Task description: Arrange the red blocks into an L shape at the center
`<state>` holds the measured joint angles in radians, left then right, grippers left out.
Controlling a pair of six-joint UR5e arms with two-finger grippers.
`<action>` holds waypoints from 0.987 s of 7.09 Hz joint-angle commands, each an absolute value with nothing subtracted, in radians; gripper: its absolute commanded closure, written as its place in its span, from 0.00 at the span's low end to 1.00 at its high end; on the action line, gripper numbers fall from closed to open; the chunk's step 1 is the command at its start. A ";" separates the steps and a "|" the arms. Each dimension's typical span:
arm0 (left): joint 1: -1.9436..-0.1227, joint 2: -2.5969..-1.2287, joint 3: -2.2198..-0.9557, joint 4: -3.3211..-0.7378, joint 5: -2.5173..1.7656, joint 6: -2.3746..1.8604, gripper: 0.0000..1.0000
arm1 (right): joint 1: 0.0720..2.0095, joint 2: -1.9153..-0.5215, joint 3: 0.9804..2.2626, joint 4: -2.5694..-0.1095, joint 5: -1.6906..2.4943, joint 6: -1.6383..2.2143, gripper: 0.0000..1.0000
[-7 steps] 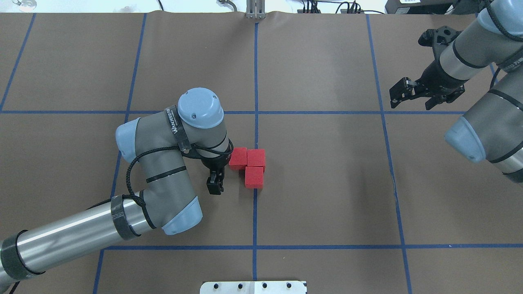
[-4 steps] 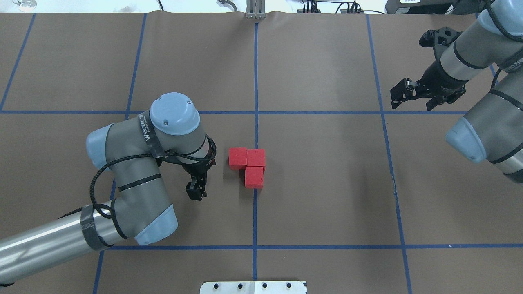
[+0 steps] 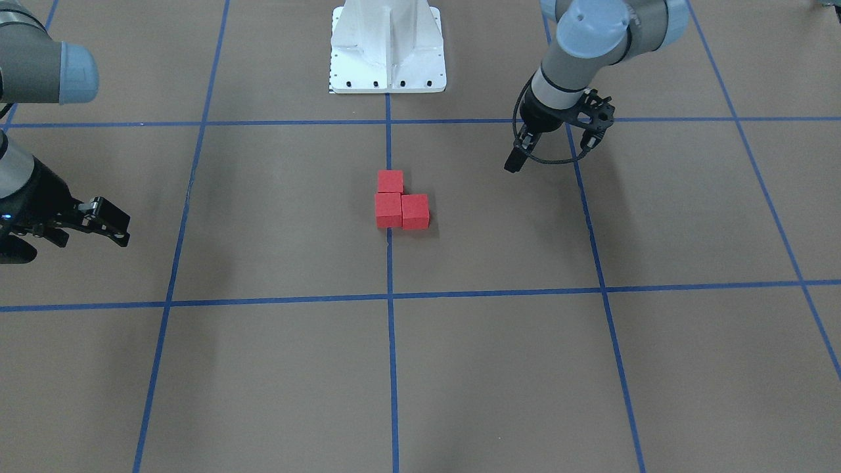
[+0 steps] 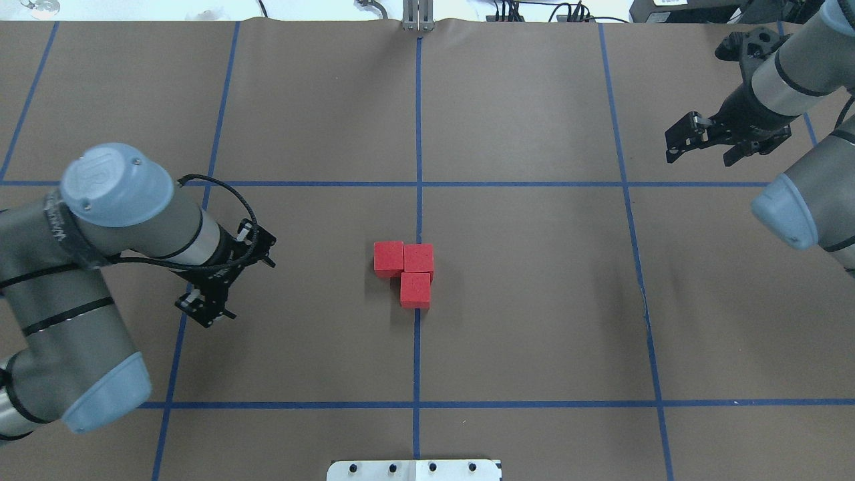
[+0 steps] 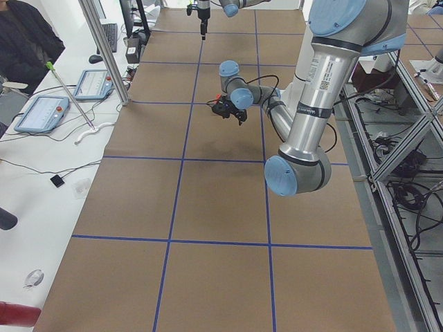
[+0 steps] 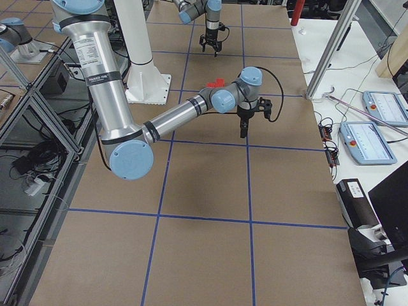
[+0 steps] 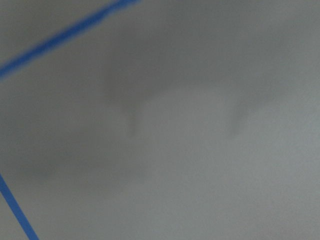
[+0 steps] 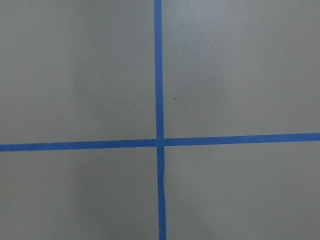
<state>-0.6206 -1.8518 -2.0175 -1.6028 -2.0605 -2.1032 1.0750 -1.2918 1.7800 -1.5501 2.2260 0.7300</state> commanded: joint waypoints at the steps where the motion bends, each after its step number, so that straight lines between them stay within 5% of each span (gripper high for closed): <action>1: -0.728 -1.674 -2.130 -1.608 -2.071 -1.714 0.00 | 1.167 -1.307 1.752 -1.565 2.240 0.587 0.00; 3: -0.933 -1.544 -2.123 -1.612 -2.158 -1.269 0.00 | 1.256 -1.360 1.752 -1.568 2.276 0.478 0.00; 7: -1.354 -1.514 -1.828 -1.601 -2.304 -0.432 0.00 | 1.395 -1.428 1.680 -1.568 2.313 0.246 0.00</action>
<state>-1.2469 -1.5172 -1.9300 -1.6046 -2.2922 -0.6919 1.3446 -1.4193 1.7243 -1.5677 2.3014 0.3335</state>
